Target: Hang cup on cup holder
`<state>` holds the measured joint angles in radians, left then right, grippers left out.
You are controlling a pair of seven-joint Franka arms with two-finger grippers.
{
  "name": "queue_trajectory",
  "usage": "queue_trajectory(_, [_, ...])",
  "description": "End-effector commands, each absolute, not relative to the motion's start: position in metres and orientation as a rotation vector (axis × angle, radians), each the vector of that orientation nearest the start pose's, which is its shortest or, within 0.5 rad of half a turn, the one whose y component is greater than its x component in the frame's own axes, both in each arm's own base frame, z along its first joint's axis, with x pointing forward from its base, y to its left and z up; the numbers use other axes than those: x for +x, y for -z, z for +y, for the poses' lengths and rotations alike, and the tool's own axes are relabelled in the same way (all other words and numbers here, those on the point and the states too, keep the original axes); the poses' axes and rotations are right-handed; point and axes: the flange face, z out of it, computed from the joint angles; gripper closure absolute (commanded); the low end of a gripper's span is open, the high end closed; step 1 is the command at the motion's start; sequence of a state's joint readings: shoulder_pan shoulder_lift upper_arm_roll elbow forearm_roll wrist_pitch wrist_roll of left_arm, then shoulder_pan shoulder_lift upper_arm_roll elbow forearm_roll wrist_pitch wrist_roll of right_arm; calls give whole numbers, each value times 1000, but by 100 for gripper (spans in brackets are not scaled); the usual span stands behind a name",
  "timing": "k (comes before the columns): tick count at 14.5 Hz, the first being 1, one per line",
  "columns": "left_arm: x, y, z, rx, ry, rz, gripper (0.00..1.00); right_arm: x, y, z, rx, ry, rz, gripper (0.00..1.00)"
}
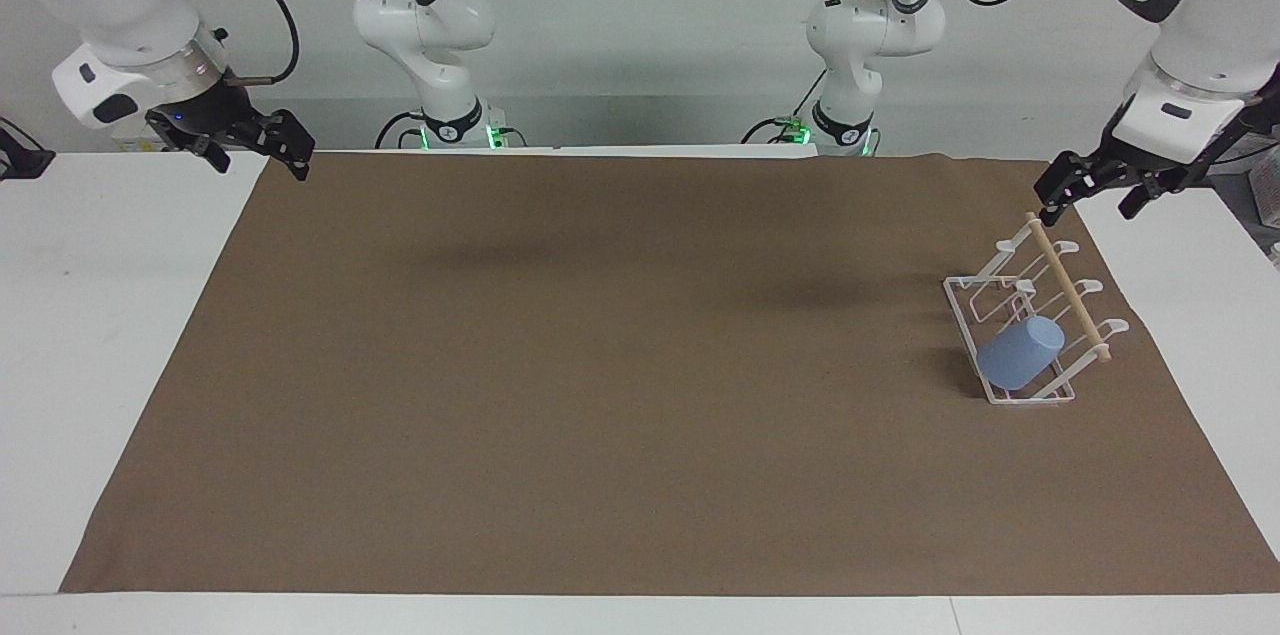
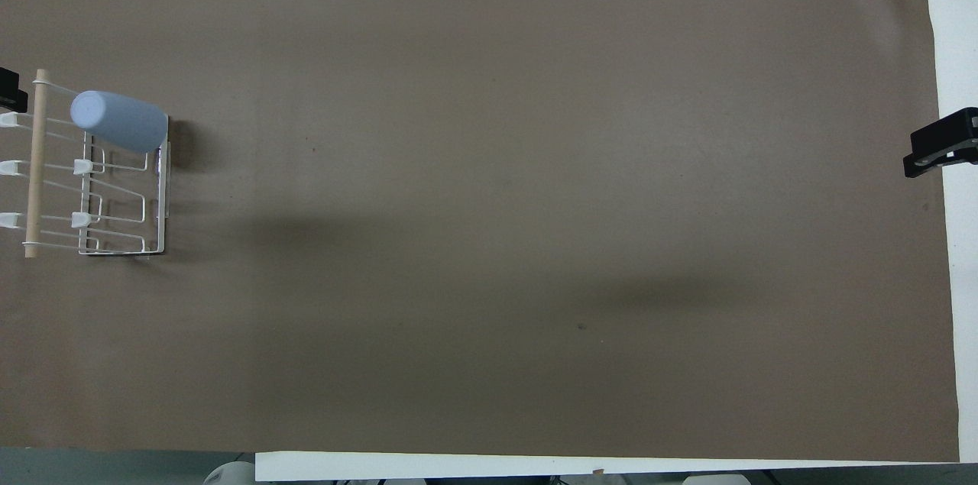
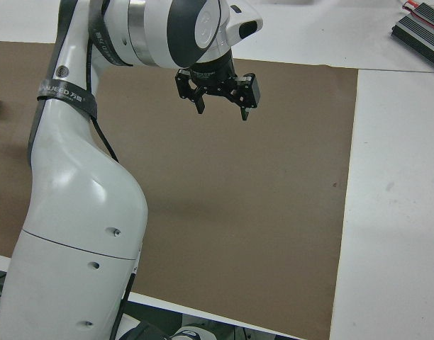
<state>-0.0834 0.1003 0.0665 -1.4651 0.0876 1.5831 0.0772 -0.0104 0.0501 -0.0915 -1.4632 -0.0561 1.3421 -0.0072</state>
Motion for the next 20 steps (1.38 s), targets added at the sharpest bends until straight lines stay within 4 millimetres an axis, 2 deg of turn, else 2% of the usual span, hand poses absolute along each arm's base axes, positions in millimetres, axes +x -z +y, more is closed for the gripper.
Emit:
queue_trajectory(1, [596, -606, -27, -3049, 47, 239, 0, 536, -630, -62, -3174, -281, 137, 1])
queue_trajectory(2, [593, -597, -29, -3050, 24, 251, 0, 536, -630, -62, -3174, -281, 135, 1])
queue_trajectory(4, [586, -600, -51, -3047, -6, 293, 0, 536, -630, -62, -3174, -281, 137, 1])
queue_trajectory(5, [581, -602, -54, -3045, -44, 283, 0, 536, -630, -62, -3174, -281, 135, 1])
queue_trajectory(6, [577, -603, -51, -3046, -79, 259, 0, 536, -630, -61, -3174, -281, 135, 1])
queue_trajectory(8, [571, -624, -48, -3076, -29, 144, 0, 536, -630, -61, -3174, -281, 135, 1])
queue_trajectory(10, [569, -624, -51, -3109, -10, 14, 0, 536, -630, -62, -3174, -281, 135, 1])
queue_trajectory(12, [568, -622, -50, -3111, -12, 9, 0, 536, -630, -62, -3174, -281, 137, 1])
queue_trajectory(18, [558, -635, -48, -3147, 2, 22, 0, 536, -630, -62, -3174, -281, 135, 1])
queue_trajectory(20, [555, -629, -45, -3143, -10, 89, 0, 536, -630, -62, -3174, -281, 137, 1])
